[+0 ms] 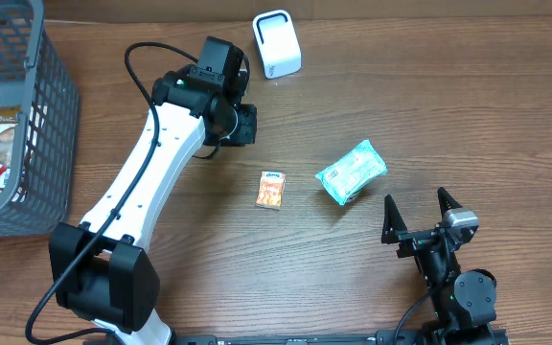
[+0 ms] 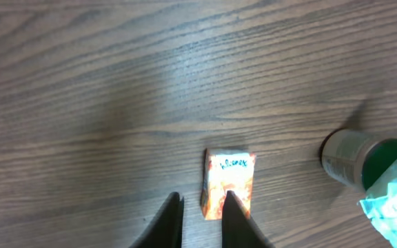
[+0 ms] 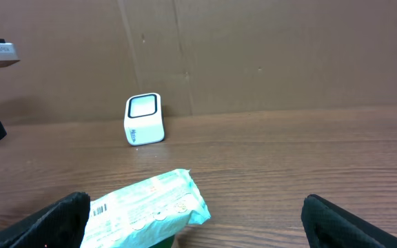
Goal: Scan the item barcode
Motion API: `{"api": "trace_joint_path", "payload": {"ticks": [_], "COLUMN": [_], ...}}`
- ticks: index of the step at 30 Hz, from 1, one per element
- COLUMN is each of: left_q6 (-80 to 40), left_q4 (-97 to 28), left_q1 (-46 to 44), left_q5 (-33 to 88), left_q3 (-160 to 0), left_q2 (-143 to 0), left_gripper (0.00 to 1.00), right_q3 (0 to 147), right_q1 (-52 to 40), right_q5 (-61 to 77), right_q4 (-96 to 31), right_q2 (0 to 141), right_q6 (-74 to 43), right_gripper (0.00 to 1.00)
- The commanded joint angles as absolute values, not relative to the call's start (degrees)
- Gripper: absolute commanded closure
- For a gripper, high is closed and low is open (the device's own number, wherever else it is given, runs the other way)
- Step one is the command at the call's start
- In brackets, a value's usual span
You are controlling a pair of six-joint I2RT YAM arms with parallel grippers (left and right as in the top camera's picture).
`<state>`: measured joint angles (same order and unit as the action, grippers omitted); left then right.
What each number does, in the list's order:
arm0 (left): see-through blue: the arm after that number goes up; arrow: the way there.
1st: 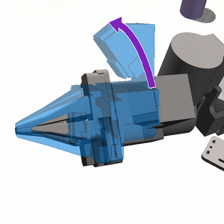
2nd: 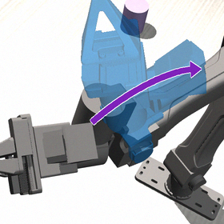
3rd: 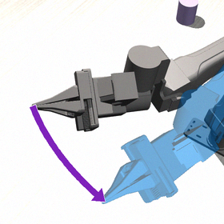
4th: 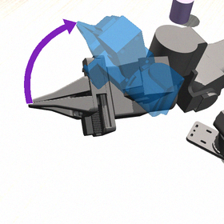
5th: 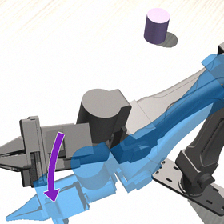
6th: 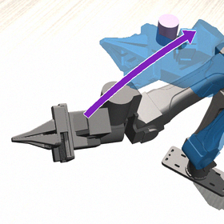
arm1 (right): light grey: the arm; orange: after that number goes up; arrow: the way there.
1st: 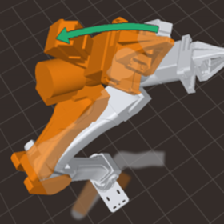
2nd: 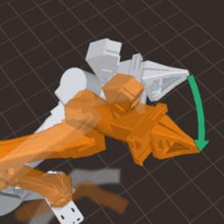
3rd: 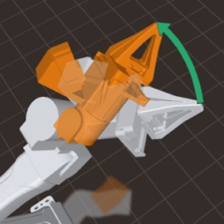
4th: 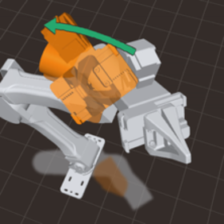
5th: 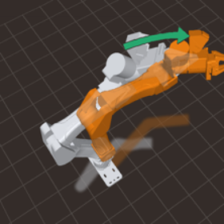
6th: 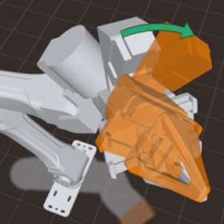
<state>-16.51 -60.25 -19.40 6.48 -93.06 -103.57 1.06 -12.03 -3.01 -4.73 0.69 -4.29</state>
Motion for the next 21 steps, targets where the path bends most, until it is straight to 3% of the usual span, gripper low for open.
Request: {"api": "trace_joint_path", "payload": {"ticks": [1,10,21], "left_q6": [-18.87,-17.43,-16.21], "left_q4": [-61.14,-60.73,-47.55], "left_q1": [-19.57,-19.68,-22.48], "left_q5": [7.33,13.93,18.74], "left_q3": [-92.14,-84.58,-73.12], "left_q2": [-103.94,-103.94,-104.09], "left_gripper": [0.84,0.75,0.7], "right_q3": [0.49,0.49,0.49], "right_q1": [-11.86,-11.86,-11.86], "right_q5": [-3.36,-3.36,-3.36], "right_q4": [-4.6,-4.6,-4.6], "right_q2": [0.16,0.16,0.16], "right_q6": [-4.12,-4.1,-4.12], "right_gripper": [0.0,0.0,0.0]}}
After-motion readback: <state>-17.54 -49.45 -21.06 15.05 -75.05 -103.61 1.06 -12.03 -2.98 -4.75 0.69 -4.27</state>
